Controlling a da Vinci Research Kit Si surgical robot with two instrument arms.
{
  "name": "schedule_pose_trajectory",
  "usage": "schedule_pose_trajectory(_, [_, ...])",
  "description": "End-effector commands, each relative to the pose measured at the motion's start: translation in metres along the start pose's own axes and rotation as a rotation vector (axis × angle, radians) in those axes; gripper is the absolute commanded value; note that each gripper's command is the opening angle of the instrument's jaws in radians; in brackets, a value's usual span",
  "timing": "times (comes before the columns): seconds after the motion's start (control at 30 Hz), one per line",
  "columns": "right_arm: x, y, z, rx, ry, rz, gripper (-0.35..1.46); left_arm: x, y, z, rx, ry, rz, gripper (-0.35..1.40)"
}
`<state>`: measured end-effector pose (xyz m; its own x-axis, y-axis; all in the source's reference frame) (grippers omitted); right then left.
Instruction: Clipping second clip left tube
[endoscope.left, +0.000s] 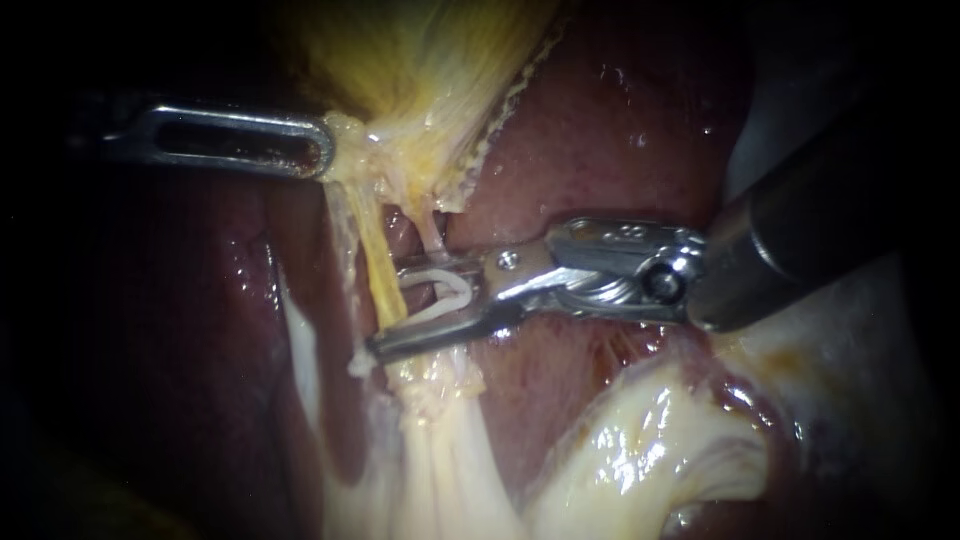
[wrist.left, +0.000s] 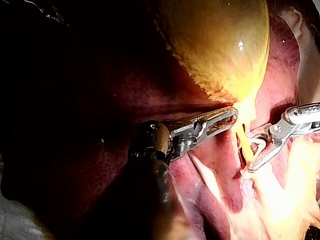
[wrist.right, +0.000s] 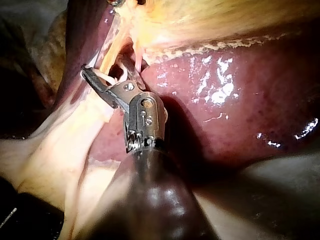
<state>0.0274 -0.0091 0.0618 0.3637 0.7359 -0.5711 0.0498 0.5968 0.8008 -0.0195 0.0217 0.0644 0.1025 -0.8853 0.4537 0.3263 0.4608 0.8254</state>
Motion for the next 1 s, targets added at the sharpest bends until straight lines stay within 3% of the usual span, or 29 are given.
schedule_pose_trajectory(0.03, [0.0001, -0.0003, 0.0002, 0.015, 0.013, 0.014, 0.50, 0.0000, 0.0000, 0.0000, -0.001, 0.000, 0.000, -0.35])
schedule_pose_trajectory(0.4, [0.0007, -0.0037, 0.0008, 0.192, 0.100, 0.074, 0.50, 0.0001, 0.0000, 0.0001, -0.001, 0.000, 0.000, -0.35])
schedule_pose_trajectory(0.6, [0.0013, -0.0056, 0.0003, 0.251, 0.098, 0.067, 0.49, 0.0001, 0.0000, 0.0000, -0.001, 0.000, 0.000, -0.35])
schedule_pose_trajectory(0.77, [0.0017, -0.0059, 0.0002, 0.276, 0.102, 0.066, 0.45, 0.0001, 0.0000, 0.0000, -0.001, 0.000, 0.000, -0.35])
schedule_pose_trajectory(1.0, [0.0018, -0.0053, 0.0000, 0.277, 0.103, 0.067, 0.22, 0.0001, 0.0000, 0.0000, -0.001, 0.000, 0.000, -0.35])
